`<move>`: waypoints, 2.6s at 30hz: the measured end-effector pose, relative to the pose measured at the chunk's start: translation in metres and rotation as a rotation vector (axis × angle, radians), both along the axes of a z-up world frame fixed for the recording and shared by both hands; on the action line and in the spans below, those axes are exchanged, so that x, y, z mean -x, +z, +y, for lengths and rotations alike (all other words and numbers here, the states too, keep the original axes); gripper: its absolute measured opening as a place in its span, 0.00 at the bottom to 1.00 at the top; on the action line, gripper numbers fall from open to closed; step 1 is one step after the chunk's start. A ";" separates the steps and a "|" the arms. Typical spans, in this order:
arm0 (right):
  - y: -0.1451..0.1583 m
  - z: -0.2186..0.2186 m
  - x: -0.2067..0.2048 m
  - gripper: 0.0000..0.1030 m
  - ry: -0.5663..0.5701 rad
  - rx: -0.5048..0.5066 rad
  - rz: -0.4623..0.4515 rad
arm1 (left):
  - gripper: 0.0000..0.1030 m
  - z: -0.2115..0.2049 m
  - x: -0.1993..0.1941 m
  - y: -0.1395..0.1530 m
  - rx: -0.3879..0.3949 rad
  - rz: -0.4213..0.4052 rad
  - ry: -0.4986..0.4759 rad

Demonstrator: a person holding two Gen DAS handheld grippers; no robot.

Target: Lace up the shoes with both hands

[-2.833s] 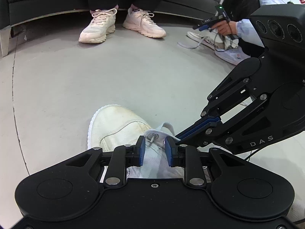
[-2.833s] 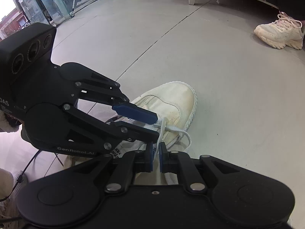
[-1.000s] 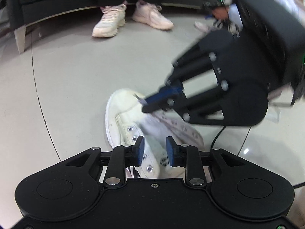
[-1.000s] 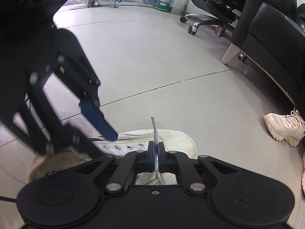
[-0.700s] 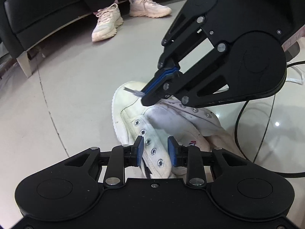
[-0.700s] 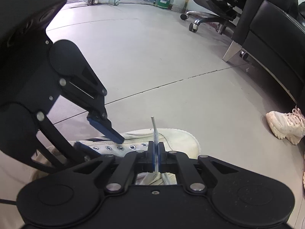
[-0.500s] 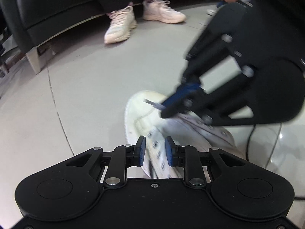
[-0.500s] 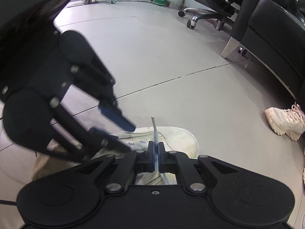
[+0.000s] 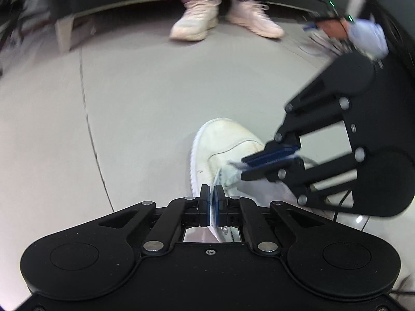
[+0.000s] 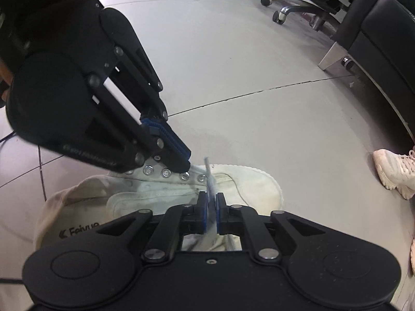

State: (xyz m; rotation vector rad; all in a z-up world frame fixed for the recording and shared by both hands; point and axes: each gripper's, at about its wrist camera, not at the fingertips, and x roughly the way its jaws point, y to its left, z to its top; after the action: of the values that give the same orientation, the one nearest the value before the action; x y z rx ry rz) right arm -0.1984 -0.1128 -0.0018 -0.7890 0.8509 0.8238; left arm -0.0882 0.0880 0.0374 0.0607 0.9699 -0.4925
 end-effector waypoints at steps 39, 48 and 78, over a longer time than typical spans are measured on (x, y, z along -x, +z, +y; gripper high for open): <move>-0.009 0.017 -0.068 0.03 -0.165 -0.004 0.400 | 0.03 -0.004 -0.002 -0.002 -0.015 -0.024 -0.033; -0.007 0.022 -0.076 0.03 -0.185 0.002 0.389 | 0.03 -0.008 0.003 0.000 -0.052 -0.064 -0.071; -0.012 0.034 -0.081 0.05 -0.160 -0.035 0.284 | 0.03 -0.007 0.002 0.000 -0.069 -0.089 -0.123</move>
State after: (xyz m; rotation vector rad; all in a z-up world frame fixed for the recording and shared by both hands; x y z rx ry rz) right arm -0.1179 -0.0784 -0.0142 -0.5715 1.1332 0.8170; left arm -0.0898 0.0814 0.0373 0.2037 0.8995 -0.5644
